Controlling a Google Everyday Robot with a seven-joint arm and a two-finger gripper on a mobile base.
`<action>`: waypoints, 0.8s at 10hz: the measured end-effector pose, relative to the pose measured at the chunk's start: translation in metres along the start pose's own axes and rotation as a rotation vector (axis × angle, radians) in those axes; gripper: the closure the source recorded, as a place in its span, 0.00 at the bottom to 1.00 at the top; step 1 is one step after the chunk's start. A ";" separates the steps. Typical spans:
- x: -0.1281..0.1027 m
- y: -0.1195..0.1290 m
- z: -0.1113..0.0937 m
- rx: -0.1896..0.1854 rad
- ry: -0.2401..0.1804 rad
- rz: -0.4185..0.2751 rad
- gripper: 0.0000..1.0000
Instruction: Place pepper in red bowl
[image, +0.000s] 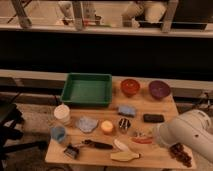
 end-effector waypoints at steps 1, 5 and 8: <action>0.000 -0.005 0.000 0.008 0.008 -0.005 1.00; 0.001 -0.022 0.004 0.019 0.027 -0.013 1.00; 0.000 -0.030 0.008 0.016 0.031 -0.020 1.00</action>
